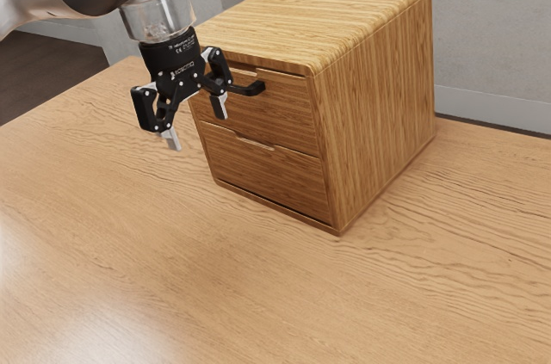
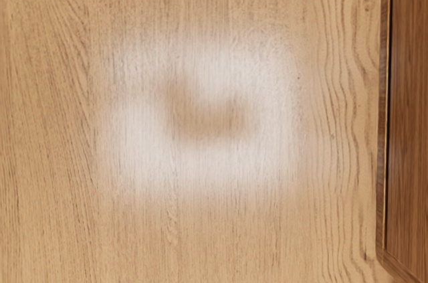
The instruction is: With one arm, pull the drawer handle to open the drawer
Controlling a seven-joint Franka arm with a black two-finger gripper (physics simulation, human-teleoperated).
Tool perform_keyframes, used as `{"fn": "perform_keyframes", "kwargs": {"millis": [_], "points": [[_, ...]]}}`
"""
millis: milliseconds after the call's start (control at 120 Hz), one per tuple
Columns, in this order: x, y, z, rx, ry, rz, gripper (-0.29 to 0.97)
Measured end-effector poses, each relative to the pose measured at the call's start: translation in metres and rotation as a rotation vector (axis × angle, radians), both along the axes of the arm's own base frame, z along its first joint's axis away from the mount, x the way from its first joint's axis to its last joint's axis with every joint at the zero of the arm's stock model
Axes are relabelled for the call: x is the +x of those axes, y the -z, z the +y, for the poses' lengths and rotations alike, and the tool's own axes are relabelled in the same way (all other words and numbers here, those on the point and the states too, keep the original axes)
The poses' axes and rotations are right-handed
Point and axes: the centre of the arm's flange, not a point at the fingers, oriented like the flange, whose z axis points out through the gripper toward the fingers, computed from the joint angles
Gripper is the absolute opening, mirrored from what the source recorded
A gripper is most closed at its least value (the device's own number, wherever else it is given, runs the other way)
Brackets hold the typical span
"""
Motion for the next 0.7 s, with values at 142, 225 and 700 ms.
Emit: {"fn": "perform_keyframes", "kwargs": {"millis": [142, 225, 700], "points": [[0.000, 0.000, 0.001, -0.001, -0.005, 0.000, 0.68], [0.000, 0.000, 0.002, -0.003, -0.007, 0.000, 0.68], [0.006, -0.056, -0.001, 0.028, -0.015, -0.253, 0.68]]}}
